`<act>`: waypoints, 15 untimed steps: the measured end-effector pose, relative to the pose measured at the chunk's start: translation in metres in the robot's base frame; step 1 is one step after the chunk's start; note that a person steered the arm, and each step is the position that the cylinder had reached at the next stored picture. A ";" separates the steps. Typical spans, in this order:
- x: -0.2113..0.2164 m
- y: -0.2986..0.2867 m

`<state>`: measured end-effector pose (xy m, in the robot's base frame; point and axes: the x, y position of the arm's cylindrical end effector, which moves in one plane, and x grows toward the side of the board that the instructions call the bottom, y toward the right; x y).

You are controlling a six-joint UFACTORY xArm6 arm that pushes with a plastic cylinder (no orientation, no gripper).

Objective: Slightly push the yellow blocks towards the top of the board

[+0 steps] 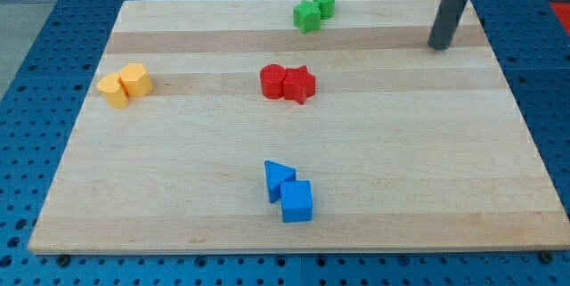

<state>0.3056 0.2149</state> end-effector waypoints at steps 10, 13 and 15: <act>0.157 -0.490; 0.111 -0.456; 0.080 -0.460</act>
<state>0.3859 -0.2451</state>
